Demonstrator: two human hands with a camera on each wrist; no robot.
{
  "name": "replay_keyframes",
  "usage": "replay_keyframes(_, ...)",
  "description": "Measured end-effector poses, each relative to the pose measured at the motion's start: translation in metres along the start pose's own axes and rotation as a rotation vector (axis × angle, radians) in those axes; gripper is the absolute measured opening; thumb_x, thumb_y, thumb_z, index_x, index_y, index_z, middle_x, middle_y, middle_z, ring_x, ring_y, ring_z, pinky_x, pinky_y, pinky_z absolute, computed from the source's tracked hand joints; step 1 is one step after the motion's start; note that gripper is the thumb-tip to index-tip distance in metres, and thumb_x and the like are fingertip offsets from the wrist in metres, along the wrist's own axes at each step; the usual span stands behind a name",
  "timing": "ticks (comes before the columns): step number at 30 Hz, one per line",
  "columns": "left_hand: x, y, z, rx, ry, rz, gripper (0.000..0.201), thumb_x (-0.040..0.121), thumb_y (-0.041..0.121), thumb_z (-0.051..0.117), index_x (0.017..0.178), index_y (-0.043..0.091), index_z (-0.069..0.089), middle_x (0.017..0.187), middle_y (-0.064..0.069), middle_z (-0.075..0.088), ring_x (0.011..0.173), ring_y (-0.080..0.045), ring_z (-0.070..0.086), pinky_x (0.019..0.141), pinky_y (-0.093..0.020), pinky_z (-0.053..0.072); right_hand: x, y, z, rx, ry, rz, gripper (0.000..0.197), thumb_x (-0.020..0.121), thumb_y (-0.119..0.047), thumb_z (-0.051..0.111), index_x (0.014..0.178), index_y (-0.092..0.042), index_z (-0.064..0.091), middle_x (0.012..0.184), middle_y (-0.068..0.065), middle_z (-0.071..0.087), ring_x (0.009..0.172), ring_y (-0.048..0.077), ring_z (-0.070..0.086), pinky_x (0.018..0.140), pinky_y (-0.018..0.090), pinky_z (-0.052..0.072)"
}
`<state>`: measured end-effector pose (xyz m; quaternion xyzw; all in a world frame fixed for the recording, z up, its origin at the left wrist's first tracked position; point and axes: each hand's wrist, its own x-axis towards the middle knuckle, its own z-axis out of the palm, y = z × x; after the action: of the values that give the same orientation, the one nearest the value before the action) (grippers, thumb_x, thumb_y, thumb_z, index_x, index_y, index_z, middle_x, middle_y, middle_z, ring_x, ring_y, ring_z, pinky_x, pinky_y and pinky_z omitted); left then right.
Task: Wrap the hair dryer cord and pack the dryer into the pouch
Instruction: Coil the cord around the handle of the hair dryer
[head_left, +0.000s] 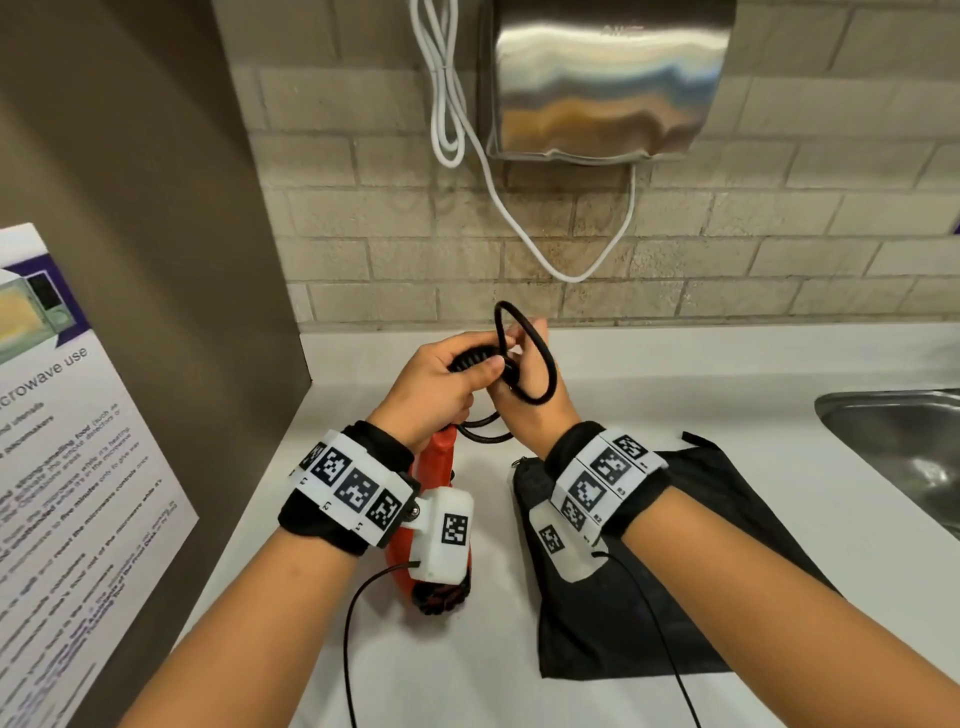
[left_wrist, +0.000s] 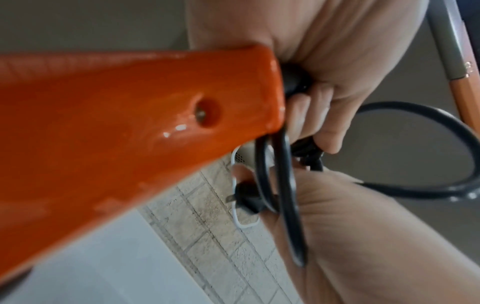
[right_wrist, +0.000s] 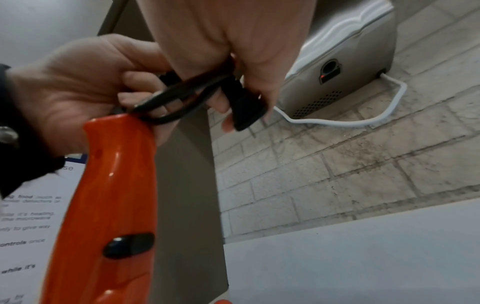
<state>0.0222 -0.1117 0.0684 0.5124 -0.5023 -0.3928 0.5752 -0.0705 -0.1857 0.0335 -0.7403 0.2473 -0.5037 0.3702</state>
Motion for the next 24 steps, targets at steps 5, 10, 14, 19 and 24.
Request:
replay_keyframes(5, 0.004, -0.001, -0.007, -0.026, 0.026, 0.013, 0.024, 0.091, 0.008, 0.050, 0.103, 0.025, 0.063, 0.070, -0.002, 0.052, 0.034, -0.001, 0.024, 0.035, -0.014, 0.024, -0.013, 0.001, -0.013, -0.136, -0.234, -0.011, 0.029, 0.089, -0.015, 0.050, 0.116, -0.012, 0.037, 0.062, -0.005, 0.048, 0.055, 0.012, 0.048, 0.058, 0.032, 0.045)
replay_keyframes(10, 0.004, 0.001, -0.011, -0.079, 0.069, -0.015, 0.022, 0.093, 0.012, 0.046, 0.108, 0.017, 0.063, 0.064, 0.010, 0.061, 0.033, -0.001, 0.022, 0.033, -0.013, 0.025, -0.038, 0.025, -0.037, -0.449, -0.432, -0.078, 0.029, 0.092, -0.038, 0.033, 0.098, -0.012, 0.045, 0.057, -0.013, 0.041, 0.051, 0.003, 0.041, 0.053, 0.024, 0.032)
replay_keyframes(14, 0.003, 0.004, -0.014, -0.076, 0.095, -0.046, 0.019, 0.095, 0.016, 0.044, 0.103, 0.016, 0.061, 0.075, -0.002, 0.059, 0.033, -0.001, 0.022, 0.034, -0.013, 0.025, -0.047, 0.056, -0.058, -0.621, -0.399, 0.268, 0.038, 0.099, -0.032, 0.029, 0.090, -0.009, 0.059, 0.062, -0.006, 0.049, 0.068, 0.020, 0.051, 0.068, 0.025, 0.038)
replay_keyframes(19, 0.004, 0.003, -0.008, -0.040, 0.037, -0.034, 0.016, 0.092, 0.015, 0.048, 0.090, 0.020, 0.063, 0.071, 0.001, 0.060, 0.033, -0.002, 0.024, 0.034, -0.013, 0.025, -0.038, 0.055, -0.063, -0.723, -0.430, 0.439, 0.035, 0.097, -0.031, 0.034, 0.097, -0.009, 0.061, 0.082, 0.006, 0.059, 0.078, 0.022, 0.055, 0.074, 0.028, 0.044)
replay_keyframes(24, 0.004, 0.001, -0.006, -0.041, 0.007, -0.002, 0.017, 0.091, 0.010, 0.050, 0.086, 0.020, 0.063, 0.055, 0.012, 0.062, 0.034, -0.002, 0.024, 0.034, -0.013, 0.025, -0.019, 0.012, -0.054, -0.285, -0.050, 0.206, 0.017, 0.094, -0.013, 0.044, 0.091, -0.012, 0.061, 0.084, 0.003, 0.065, 0.075, 0.011, 0.058, 0.074, 0.026, 0.045)
